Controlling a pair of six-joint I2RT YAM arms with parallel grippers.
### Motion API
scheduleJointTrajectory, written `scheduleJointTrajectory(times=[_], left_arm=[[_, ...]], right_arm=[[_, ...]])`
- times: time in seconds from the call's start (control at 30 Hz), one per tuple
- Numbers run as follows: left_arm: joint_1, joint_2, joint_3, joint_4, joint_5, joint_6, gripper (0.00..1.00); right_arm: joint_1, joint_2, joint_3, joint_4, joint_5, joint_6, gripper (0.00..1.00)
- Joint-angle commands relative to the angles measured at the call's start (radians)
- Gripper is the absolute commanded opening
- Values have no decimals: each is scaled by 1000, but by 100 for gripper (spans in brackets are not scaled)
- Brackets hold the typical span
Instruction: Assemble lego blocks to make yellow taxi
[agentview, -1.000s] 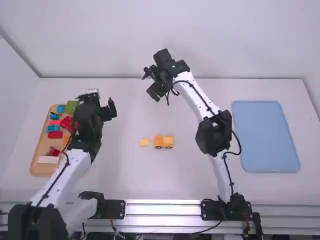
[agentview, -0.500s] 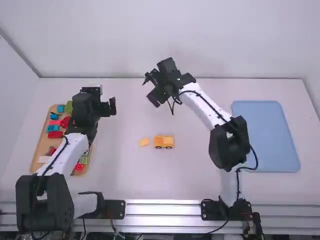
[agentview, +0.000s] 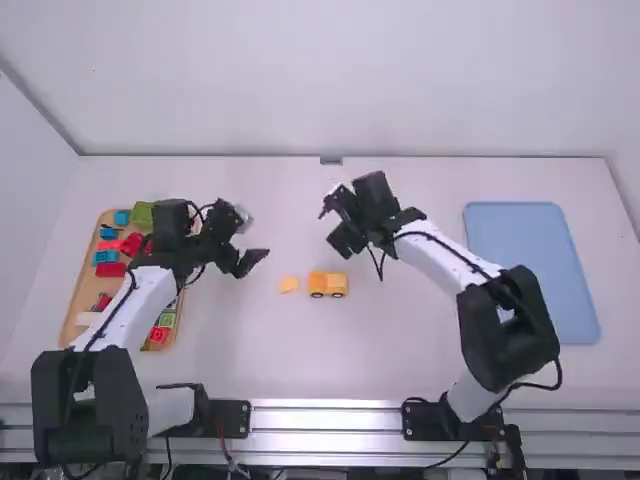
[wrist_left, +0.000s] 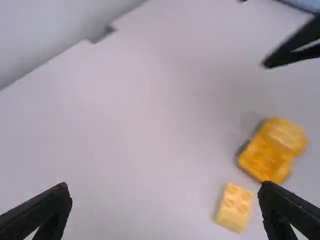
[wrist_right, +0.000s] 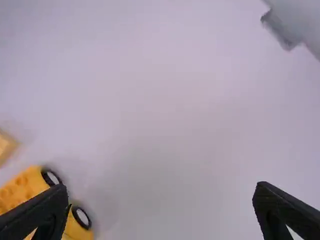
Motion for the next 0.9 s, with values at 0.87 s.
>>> scheduleJointTrajectory(times=[0.87], left_arm=[[-23,0,-170,37,270,244,99]], right_arm=[[-293,-39,-256,-5,-964,-711,98]])
